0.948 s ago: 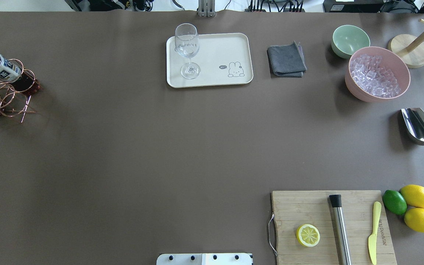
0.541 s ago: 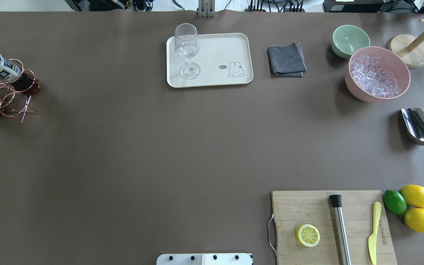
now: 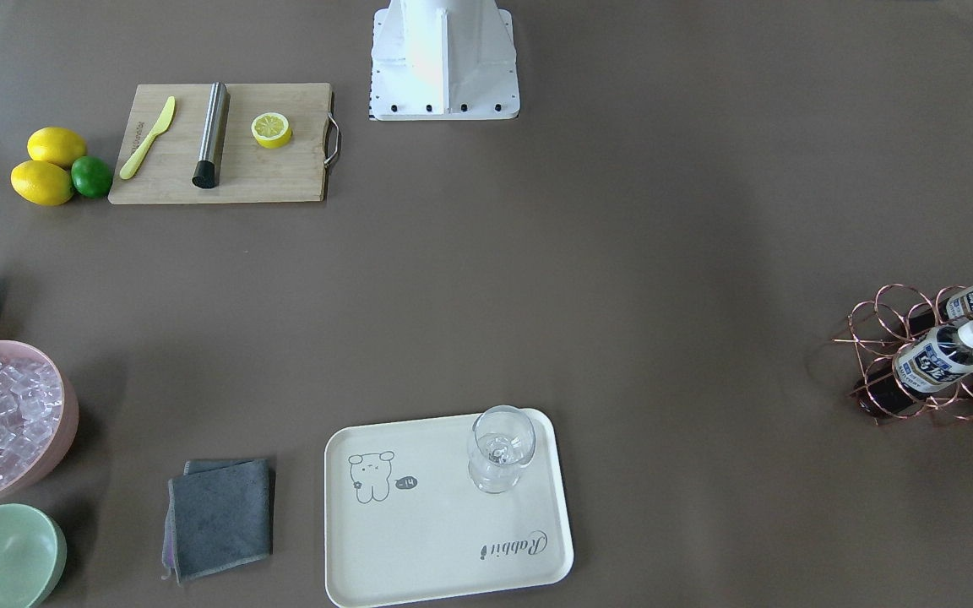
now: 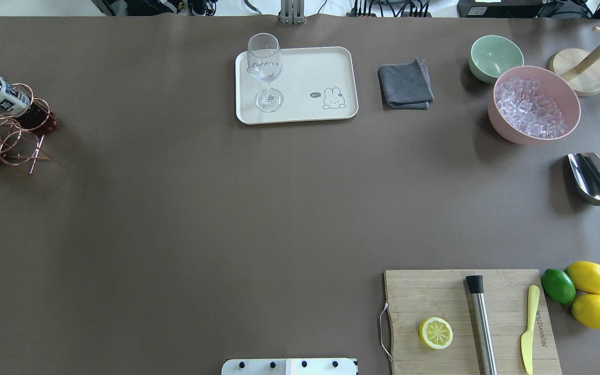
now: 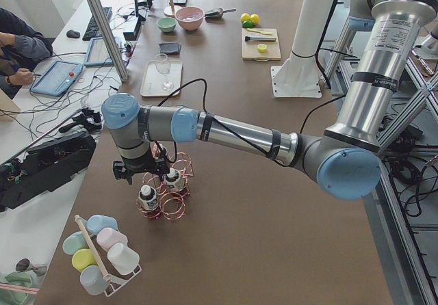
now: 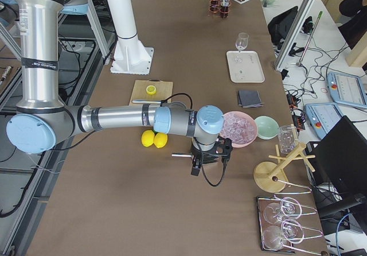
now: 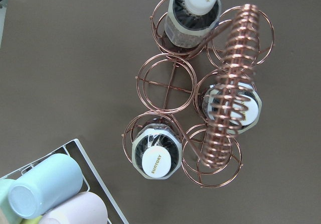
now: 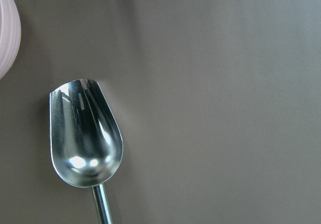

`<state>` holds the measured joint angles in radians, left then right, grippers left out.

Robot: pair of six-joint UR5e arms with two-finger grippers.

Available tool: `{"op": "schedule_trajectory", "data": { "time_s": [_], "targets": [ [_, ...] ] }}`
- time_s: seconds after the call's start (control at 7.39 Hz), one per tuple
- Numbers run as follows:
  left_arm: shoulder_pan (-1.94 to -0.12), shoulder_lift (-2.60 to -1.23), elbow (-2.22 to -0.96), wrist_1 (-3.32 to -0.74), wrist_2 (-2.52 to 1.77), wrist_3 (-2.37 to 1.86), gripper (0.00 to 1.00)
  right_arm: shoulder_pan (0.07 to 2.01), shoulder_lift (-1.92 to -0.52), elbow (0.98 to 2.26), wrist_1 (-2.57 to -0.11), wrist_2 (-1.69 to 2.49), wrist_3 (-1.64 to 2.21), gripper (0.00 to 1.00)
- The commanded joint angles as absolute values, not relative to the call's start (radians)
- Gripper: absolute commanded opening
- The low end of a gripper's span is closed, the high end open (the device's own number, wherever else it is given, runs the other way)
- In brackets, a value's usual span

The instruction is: Take tea from basket to plate

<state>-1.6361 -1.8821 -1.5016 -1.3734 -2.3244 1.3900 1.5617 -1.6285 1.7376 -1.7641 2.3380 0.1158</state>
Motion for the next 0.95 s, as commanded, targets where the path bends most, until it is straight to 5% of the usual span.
{"op": "schedule_trajectory", "data": {
  "time_s": [0.0,0.81],
  "targets": [
    [-1.631,-1.937,-1.488,-1.397,-2.319,1.393,0.97,1.563,-1.632,1.741,-1.764,2.345,0.117,1.0],
    [-1.615,-1.986,-1.493,-1.411,-2.321,1.394,0.97,1.595,-1.632,1.741,-1.764,2.345,0.117,1.0]
  ]
}}
